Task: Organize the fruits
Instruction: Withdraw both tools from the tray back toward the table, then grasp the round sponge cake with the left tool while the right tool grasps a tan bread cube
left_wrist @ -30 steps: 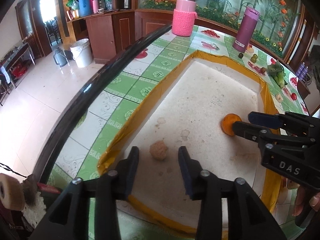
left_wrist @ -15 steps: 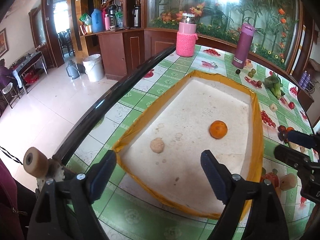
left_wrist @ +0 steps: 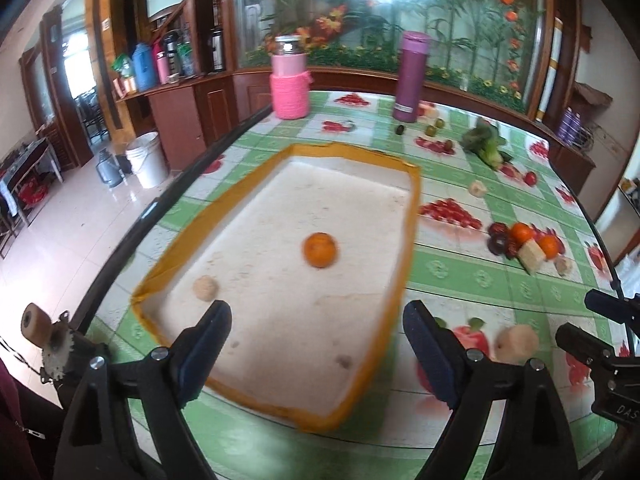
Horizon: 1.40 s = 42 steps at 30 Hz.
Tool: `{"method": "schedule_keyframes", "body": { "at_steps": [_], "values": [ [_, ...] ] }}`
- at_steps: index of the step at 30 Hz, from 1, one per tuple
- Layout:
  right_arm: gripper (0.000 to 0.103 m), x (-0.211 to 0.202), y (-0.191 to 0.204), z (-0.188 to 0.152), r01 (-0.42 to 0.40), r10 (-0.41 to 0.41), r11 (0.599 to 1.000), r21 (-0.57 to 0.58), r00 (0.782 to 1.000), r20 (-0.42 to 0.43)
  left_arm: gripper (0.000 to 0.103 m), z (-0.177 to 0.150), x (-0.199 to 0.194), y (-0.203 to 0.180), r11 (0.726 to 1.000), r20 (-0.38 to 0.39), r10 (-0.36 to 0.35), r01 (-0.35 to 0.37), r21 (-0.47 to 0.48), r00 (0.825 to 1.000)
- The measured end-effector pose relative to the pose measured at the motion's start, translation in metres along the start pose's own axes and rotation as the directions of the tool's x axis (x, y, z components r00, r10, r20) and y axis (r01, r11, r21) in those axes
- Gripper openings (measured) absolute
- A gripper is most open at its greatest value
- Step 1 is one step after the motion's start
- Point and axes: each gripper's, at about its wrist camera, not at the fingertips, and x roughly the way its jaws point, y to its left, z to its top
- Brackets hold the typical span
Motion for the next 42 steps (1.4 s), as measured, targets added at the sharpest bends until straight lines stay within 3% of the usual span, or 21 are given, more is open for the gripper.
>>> {"method": "schedule_keyframes", "body": {
  "at_steps": [10,18,25,33,42],
  "values": [
    [0.069,-0.008,-0.071,-0.034,0.069,-0.065,0.986,0.150,0.997,-0.031,0.089,-0.018,0.000,-0.084,0.979,-0.074,-0.120,0.130,0.158,0.990],
    [0.069,-0.007,-0.096,-0.048,0.059,-0.049,0.978,0.202,0.997,-0.054,0.089,-0.032,0.015,-0.139,0.952,-0.158,-0.181,0.213,0.222,0.971],
    [0.069,0.001,-0.107,-0.037,0.039,-0.030,0.979,0.200,0.999,-0.045,0.090,-0.033,0.035,-0.149,0.958,-0.191,-0.140,0.182,0.223,0.971],
    [0.069,0.048,-0.105,0.008,-0.070,0.079,0.984,0.166,0.996,-0.047,0.090,-0.032,0.036,-0.139,0.967,-0.195,-0.131,0.169,0.192,0.972],
    [0.066,0.091,-0.089,0.028,-0.039,0.040,0.999,0.019,0.997,-0.070,0.089,-0.034,0.039,-0.129,0.975,-0.218,-0.132,0.166,0.147,0.967]
  ]
}}
